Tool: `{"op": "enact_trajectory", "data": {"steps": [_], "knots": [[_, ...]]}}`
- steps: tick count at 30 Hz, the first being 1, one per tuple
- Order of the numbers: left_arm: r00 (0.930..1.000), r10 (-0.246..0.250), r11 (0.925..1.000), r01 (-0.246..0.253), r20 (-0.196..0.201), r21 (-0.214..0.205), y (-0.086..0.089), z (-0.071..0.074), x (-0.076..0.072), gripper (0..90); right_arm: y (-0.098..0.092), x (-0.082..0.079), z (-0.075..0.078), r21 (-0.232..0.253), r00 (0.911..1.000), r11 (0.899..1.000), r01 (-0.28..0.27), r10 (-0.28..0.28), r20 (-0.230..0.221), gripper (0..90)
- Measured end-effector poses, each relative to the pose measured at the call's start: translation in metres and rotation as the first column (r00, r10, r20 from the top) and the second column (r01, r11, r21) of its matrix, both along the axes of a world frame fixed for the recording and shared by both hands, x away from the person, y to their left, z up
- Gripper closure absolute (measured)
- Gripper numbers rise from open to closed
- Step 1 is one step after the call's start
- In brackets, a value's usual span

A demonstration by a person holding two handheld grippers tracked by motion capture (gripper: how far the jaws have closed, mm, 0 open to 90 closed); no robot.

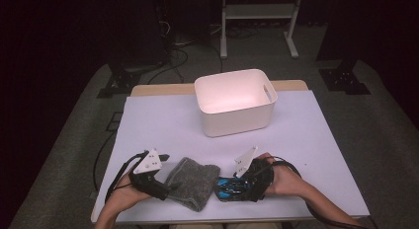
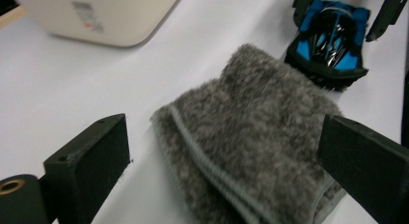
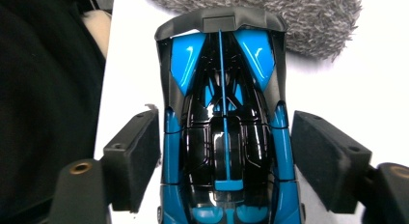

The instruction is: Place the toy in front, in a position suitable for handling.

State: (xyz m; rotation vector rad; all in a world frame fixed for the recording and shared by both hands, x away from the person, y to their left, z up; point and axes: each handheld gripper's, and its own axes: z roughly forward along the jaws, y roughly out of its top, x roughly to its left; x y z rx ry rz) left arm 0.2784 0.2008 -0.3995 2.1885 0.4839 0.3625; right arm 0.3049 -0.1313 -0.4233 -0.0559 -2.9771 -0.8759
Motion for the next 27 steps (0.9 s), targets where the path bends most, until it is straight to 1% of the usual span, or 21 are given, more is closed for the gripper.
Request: {"op": "enact_trajectory", "data": {"steps": [2,4,5,6,7,8,9,11,13,14,15,17,18,19,20,23,24,26,27], "knots": [[0.9997,-0.023,0.9997,0.023,-0.004,0.006,-0.007,0.001,0.003,5.0,-0.003,-0.001,0.001,0.009,0.9999,1.000,0.009,-0.009,-0.005,21.3],[0.9988,-0.047,0.9987,0.047,-0.009,0.018,-0.015,0.001,0.006,5.9,-0.006,-0.001,0.003,0.039,0.9998,0.999,0.012,-0.012,-0.016,20.0],[0.9982,-0.058,0.9980,0.059,-0.012,0.022,-0.018,0.001,0.006,6.0,-0.007,-0.001,0.004,0.042,0.9997,0.999,0.015,-0.014,-0.019,18.8],[0.9967,-0.079,0.9964,0.079,-0.018,0.030,-0.024,0.000,0.008,7.1,-0.007,-0.002,0.005,0.038,0.9998,0.999,0.014,-0.014,-0.012,18.2],[0.9949,-0.099,0.9942,0.100,-0.022,0.040,-0.029,0.000,0.009,9.7,-0.009,-0.003,0.006,0.033,0.9998,0.999,0.022,-0.022,-0.002,17.6],[0.9934,-0.112,0.9926,0.113,-0.028,0.046,-0.032,-0.001,0.010,11.6,-0.010,-0.002,0.006,0.034,0.9997,0.999,0.023,-0.023,-0.005,16.8],[0.9910,-0.130,0.9894,0.132,-0.033,0.061,-0.039,-0.002,0.011,13.0,-0.012,-0.002,0.006,0.034,0.9997,0.999,0.025,-0.024,-0.004,16.6],[0.9864,-0.158,0.9842,0.161,-0.047,0.074,-0.047,-0.005,0.013,15.2,-0.016,-0.003,0.004,0.028,0.9993,0.999,0.036,-0.035,-0.008,15.6],[0.9811,-0.187,0.9755,0.191,-0.051,0.108,-0.057,-0.009,0.016,15.5,-0.019,-0.003,0.001,0.022,0.9991,0.999,0.043,-0.043,-0.009,15.5],[0.9811,-0.187,0.9755,0.191,-0.051,0.108,-0.057,-0.009,0.016,15.5,-0.019,-0.003,0.001,0.022,0.9991,0.999,0.043,-0.043,-0.009,15.5],[0.9782,-0.201,0.9705,0.206,-0.054,0.125,-0.061,-0.011,0.017,15.6,-0.022,-0.004,-0.002,0.013,0.9989,0.999,0.047,-0.047,0.005,15.4],[0.9723,-0.222,0.9621,0.231,-0.073,0.146,-0.068,-0.015,0.020,16.7,-0.025,-0.004,-0.004,0.012,0.9986,0.999,0.053,-0.053,0.004,15.4],[0.9698,-0.231,0.9598,0.240,-0.078,0.145,-0.070,-0.016,0.020,21.1,-0.028,-0.004,-0.005,0.023,0.9983,0.998,0.058,-0.058,0.002,15.5],[0.9682,-0.236,0.9575,0.246,-0.082,0.150,-0.072,-0.018,0.021,23.1,-0.029,-0.004,-0.006,0.029,0.9981,0.998,0.061,-0.061,-0.002,15.5],[0.9677,-0.235,0.9570,0.247,-0.091,0.152,-0.073,-0.019,0.022,23.2,-0.031,-0.004,-0.006,0.034,0.9979,0.997,0.065,-0.064,-0.003,15.5],[0.9610,-0.253,0.9495,0.269,-0.112,0.162,-0.076,-0.024,0.023,30.4,-0.035,-0.003,-0.008,0.033,0.9972,0.997,0.074,-0.074,-0.001,15.4],[0.9586,-0.257,0.9457,0.276,-0.122,0.172,-0.077,-0.026,0.023,32.6,-0.036,-0.003,-0.009,0.030,0.9968,0.996,0.080,-0.081,0.001,15.4],[0.9585,-0.255,0.9395,0.277,-0.128,0.202,-0.079,-0.029,0.024,39.0,-0.039,-0.003,-0.013,0.033,0.9962,0.996,0.087,-0.087,-0.008,15.4],[0.9579,-0.253,0.9373,0.277,-0.136,0.211,-0.080,-0.031,0.025,40.4,-0.040,-0.003,-0.014,0.033,0.9961,0.996,0.088,-0.088,-0.007,15.4]]}}
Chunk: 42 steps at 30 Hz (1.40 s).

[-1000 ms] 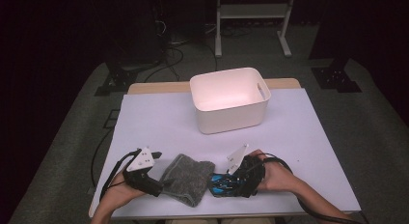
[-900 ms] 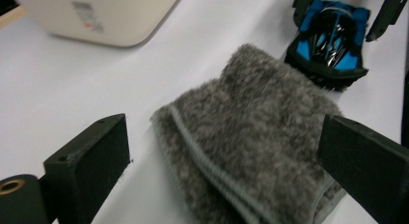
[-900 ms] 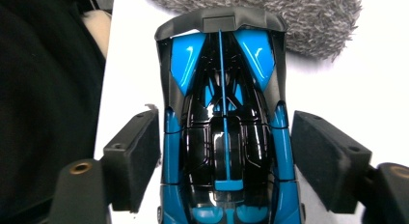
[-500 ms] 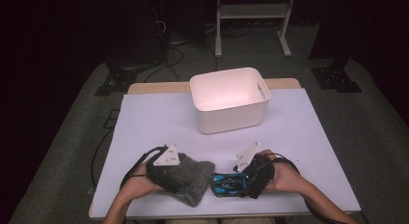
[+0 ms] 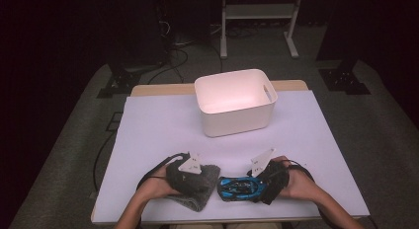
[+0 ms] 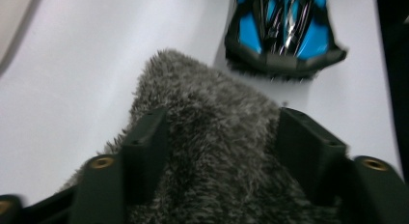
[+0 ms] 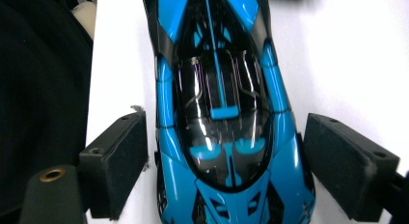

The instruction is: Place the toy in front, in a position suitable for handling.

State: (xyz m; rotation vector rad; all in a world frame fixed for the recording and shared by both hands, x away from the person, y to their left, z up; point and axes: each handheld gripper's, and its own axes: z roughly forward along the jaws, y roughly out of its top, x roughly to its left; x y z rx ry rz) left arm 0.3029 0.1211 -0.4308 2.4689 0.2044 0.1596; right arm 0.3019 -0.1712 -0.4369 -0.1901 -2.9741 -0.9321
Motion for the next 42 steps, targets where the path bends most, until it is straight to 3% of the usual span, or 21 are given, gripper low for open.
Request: {"op": "enact_trajectory", "data": {"steps": [7,13,17,20,24,27,35,42], "knots": [[0.9996,0.010,0.9999,-0.010,-0.025,0.007,-0.002,-0.007,0.003,47.7,0.001,-0.002,-0.009,-0.011,0.9999,1.000,0.002,-0.002,0.016,15.3],[0.9992,0.035,0.9987,-0.036,-0.021,-0.035,0.003,-0.012,0.002,62.3,0.008,-0.002,-0.011,-0.003,0.9991,1.000,-0.004,0.004,0.043,14.8],[0.9983,0.057,0.9977,-0.057,-0.012,-0.036,0.002,-0.012,0.001,72.3,0.014,-0.003,-0.012,-0.008,0.9984,1.000,-0.016,0.016,0.054,13.3],[0.9970,0.071,0.9965,-0.072,-0.031,-0.042,0.003,-0.012,0.002,72.4,0.017,-0.001,-0.012,-0.007,0.9979,1.000,-0.027,0.027,0.058,13.4],[0.9977,0.064,0.9963,-0.065,-0.024,-0.056,0.005,-0.012,0.001,76.7,0.019,0.000,-0.011,0.010,0.9978,0.999,-0.044,0.044,0.050,21.7],[0.9979,0.059,0.9960,-0.061,-0.028,-0.066,0.008,-0.011,0.003,78.6,0.019,-0.001,-0.010,0.012,0.9972,0.998,-0.054,0.054,0.052,23.2],[0.9964,0.074,0.9883,-0.079,-0.041,-0.130,0.028,-0.001,0.005,79.5,0.021,0.003,-0.011,0.046,0.9991,0.998,-0.043,0.043,0.008,24.0],[0.9957,0.089,0.9728,-0.093,-0.028,-0.212,0.049,0.021,0.002,79.5,0.031,0.008,-0.007,0.052,0.9986,0.997,-0.053,0.052,0.008,24.0]]}}
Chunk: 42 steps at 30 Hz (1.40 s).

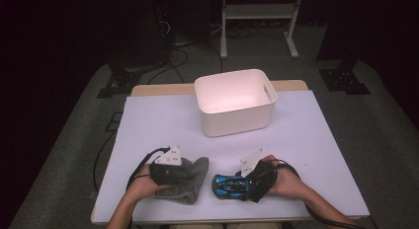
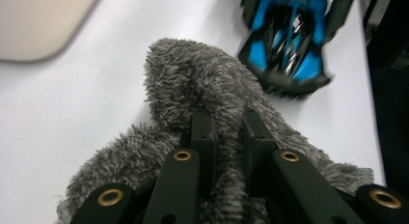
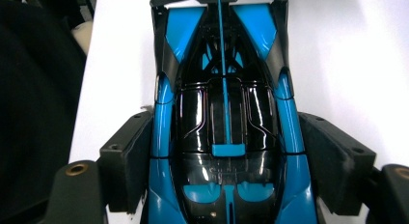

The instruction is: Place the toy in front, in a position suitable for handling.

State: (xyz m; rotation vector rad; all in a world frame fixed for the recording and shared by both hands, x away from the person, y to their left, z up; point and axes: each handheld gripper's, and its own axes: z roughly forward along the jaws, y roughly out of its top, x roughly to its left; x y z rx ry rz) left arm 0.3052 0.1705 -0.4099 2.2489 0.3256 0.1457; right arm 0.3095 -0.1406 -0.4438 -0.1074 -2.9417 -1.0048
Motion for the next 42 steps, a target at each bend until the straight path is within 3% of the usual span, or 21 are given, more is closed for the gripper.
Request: {"op": "enact_trajectory", "data": {"steps": [3,6,10,12,14,17,24,30,34,38,42], "knots": [[0.9999,-0.007,0.9999,0.007,0.008,-0.012,0.000,0.006,-0.001,79.5,0.006,0.003,0.003,0.003,1.0000,1.000,-0.001,0.001,0.005,24.0],[0.9989,-0.045,0.9988,0.045,0.016,-0.021,-0.009,0.014,-0.003,79.5,0.020,0.008,0.005,0.004,0.9998,1.000,-0.012,0.012,0.014,24.0],[0.9950,-0.100,0.9950,0.100,0.007,-0.002,-0.030,0.013,-0.003,79.4,0.032,0.011,0.003,0.013,0.9998,1.000,-0.018,0.018,0.013,24.0],[0.9912,-0.133,0.9908,0.133,-0.001,0.028,-0.042,0.010,-0.003,79.4,0.035,0.010,0.003,0.019,0.9997,1.000,-0.019,0.019,0.018,24.0],[0.9904,-0.138,0.9896,0.138,-0.002,0.041,-0.045,0.009,-0.003,79.3,0.036,0.010,0.002,0.019,0.9996,1.000,-0.019,0.019,0.020,23.9],[0.9892,-0.146,0.9840,0.146,-0.011,0.101,-0.058,0.001,-0.001,79.3,0.034,0.009,0.000,0.020,0.9997,1.000,-0.014,0.013,0.022,23.8],[0.9887,-0.148,0.9770,0.150,-0.020,0.152,-0.067,-0.002,0.000,78.6,0.029,0.009,-0.004,0.019,1.0000,1.000,0.005,-0.005,-0.006,21.3],[0.9888,-0.147,0.9767,0.149,-0.028,0.154,-0.071,-0.003,0.000,78.2,0.009,0.003,-0.001,0.028,0.9995,0.999,0.031,-0.031,0.009,16.7],[0.9884,-0.149,0.9755,0.152,-0.029,0.159,-0.072,-0.003,0.000,78.2,-0.006,0.000,-0.002,0.005,0.9976,0.999,0.054,-0.055,0.043,16.8],[0.9888,-0.146,0.9757,0.149,-0.030,0.161,-0.073,-0.002,0.000,78.1,-0.017,-0.001,-0.006,0.028,0.9961,0.997,0.077,-0.078,0.042,20.9],[0.9855,-0.168,0.9684,0.169,-0.023,0.183,-0.082,0.002,0.000,78.1,-0.016,-0.002,-0.008,0.033,0.9955,0.997,0.075,-0.077,0.055,21.8]]}}
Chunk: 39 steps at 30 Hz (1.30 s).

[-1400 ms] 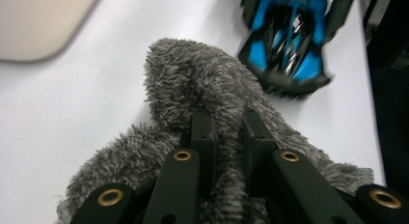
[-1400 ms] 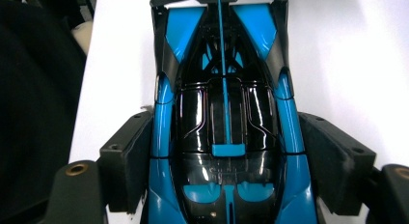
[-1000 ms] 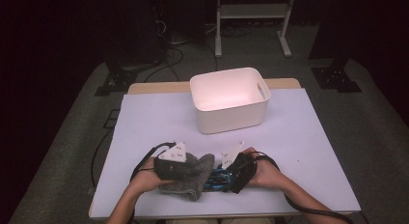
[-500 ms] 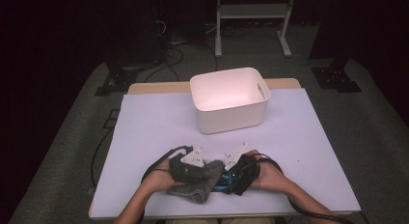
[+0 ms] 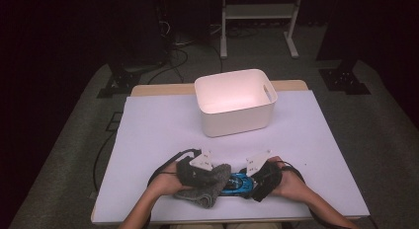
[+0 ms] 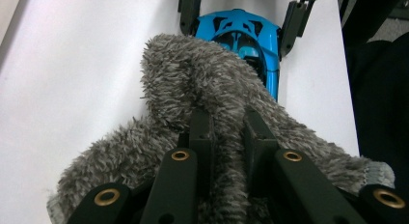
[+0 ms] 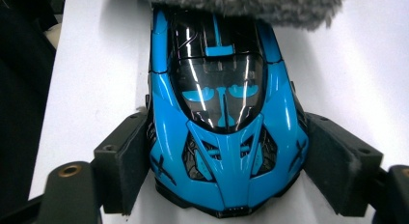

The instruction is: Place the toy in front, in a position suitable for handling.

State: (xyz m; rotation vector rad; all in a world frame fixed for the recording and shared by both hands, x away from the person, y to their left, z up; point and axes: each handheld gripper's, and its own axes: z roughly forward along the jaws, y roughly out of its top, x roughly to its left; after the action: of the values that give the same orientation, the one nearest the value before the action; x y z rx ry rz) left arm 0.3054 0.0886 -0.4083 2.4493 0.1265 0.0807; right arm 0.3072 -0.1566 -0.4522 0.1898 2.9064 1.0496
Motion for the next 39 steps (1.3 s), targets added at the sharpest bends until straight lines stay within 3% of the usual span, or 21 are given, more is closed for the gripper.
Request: {"op": "enact_trajectory", "data": {"steps": [3,11,16,22,25,28,35,39], "knots": [[0.9995,-0.033,0.9991,0.032,0.003,0.028,-0.013,0.003,-0.001,78.3,0.002,0.000,-0.001,0.002,1.0000,1.000,-0.002,0.002,0.003,22.1],[0.9943,-0.107,0.9937,0.107,0.002,0.035,-0.046,0.004,-0.002,78.3,0.003,-0.001,-0.002,0.019,1.0000,1.000,0.001,-0.001,0.003,22.4],[0.9949,-0.100,0.9940,0.100,0.007,0.045,-0.037,0.005,-0.004,78.3,0.002,-0.001,-0.003,0.027,1.0000,1.000,0.001,-0.001,0.003,22.5],[0.9994,-0.034,0.9935,0.033,0.007,0.109,0.001,0.008,-0.001,78.3,0.002,-0.001,-0.003,0.028,1.0000,1.000,0.000,0.000,0.004,22.4],[1.0000,-0.010,0.9942,0.010,-0.001,0.107,0.011,0.009,0.000,78.2,0.003,-0.001,-0.003,0.031,1.0000,1.000,0.003,-0.003,0.000,22.4],[0.9998,-0.018,0.9919,0.018,0.005,0.125,0.009,0.010,-0.001,76.8,0.005,-0.001,-0.003,0.028,1.0000,1.000,0.003,-0.003,-0.001,22.4],[0.9992,-0.038,0.9988,0.038,-0.012,0.030,-0.003,0.022,-0.001,54.3,0.004,0.000,-0.003,0.034,1.0000,0.999,0.002,-0.001,-0.004,22.4],[0.9990,-0.042,0.9970,0.043,-0.012,0.064,-0.014,0.019,0.002,48.2,0.004,0.000,-0.003,0.035,1.0000,0.999,0.000,0.000,-0.002,22.4]]}}
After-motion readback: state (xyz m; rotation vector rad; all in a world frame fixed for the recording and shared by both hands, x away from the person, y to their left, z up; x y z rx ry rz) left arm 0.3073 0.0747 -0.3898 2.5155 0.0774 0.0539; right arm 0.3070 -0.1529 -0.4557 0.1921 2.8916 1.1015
